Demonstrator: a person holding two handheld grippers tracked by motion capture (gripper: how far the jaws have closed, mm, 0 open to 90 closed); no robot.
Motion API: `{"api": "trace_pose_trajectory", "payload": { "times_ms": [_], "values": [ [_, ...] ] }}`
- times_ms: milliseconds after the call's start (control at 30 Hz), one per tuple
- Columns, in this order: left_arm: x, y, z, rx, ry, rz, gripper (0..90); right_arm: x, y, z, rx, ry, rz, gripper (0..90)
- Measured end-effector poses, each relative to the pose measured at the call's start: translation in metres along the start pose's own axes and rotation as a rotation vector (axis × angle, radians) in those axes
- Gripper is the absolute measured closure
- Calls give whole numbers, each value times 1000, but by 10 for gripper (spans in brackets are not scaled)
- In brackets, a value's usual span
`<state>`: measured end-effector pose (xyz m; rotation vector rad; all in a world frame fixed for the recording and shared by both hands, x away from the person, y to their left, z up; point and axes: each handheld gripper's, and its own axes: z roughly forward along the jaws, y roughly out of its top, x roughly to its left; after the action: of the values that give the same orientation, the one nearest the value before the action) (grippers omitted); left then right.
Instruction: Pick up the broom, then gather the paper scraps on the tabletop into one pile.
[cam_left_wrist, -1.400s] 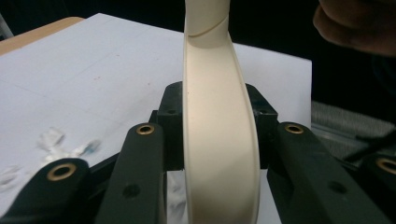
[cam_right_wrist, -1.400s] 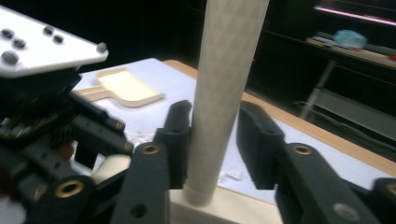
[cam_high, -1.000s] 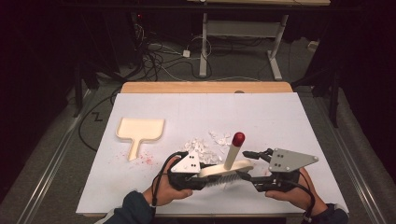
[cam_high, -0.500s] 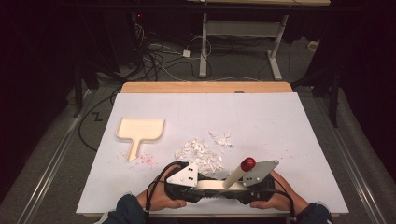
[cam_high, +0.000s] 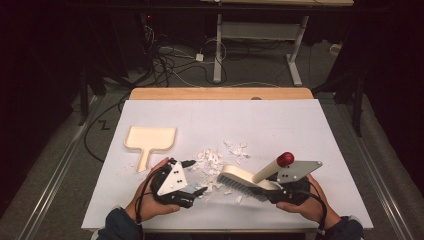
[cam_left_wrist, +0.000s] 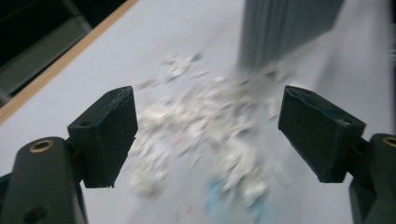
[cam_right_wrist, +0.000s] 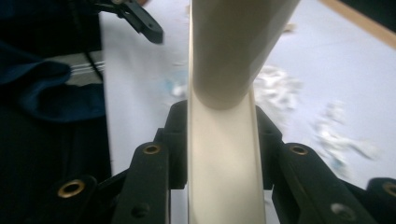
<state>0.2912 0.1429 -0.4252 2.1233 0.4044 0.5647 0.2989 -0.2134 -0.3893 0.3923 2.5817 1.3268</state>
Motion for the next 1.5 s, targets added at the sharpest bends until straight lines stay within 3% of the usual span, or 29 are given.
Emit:
{"api": "trace_pose_trajectory", "payload": {
  "times_ms": [67, 100, 200, 233, 300, 433, 633, 733, 867, 900, 967, 1100, 1233, 1400, 1433, 1467, 1500],
  "values": [
    [4, -12, -5, 35, 48, -3, 160, -7, -1, -9, -1, -71, 27, 677],
    [7, -23, -10, 64, 72, -17, 156, -10, -2, -11, -2, -87, 38, 677],
    [8, -33, -14, 86, 100, -24, 157, -15, -4, -15, -9, -118, 57, 677],
    [8, -37, -16, 92, 107, -31, 157, -20, -5, -20, -11, -159, 78, 677],
    [7, -46, -20, 107, 132, -42, 157, -23, -6, -22, -19, -171, 89, 677],
    [4, -60, -29, 125, 159, -74, 167, -33, -8, -32, -61, -209, 125, 677],
    [-3, -74, -42, 146, 177, -103, 168, -44, -12, -40, -78, -252, 180, 677],
    [-3, -79, -48, 155, 185, -116, 162, -50, -14, -41, -59, -312, 201, 677],
    [1, -85, -51, 164, 200, -150, 161, -58, -15, -39, -25, -356, 216, 677],
    [2, -86, -51, 172, 205, -151, 161, -64, -16, -36, 4, -405, 216, 677],
    [3, -87, -50, 180, 206, -152, 161, -68, -17, -33, 17, -419, 218, 677],
    [4, -86, -47, 179, 194, -155, 161, -90, -21, -17, 96, -513, 234, 677],
    [5, -88, -44, 191, 188, -156, 161, -104, -22, -3, 136, -552, 237, 678],
    [2, -88, -41, 203, 177, -153, 161, -115, -19, 30, 225, -641, 177, 678],
    [2, -88, -40, 209, 173, -148, 161, -117, -17, 44, 253, -655, 162, 678],
    [1, -88, -40, 214, 171, -143, 161, -117, -17, 44, 253, -655, 162, 678],
    [1, -88, -39, 218, 170, -140, 161, -116, -16, 57, 268, -648, 149, 679]
  ]
}}
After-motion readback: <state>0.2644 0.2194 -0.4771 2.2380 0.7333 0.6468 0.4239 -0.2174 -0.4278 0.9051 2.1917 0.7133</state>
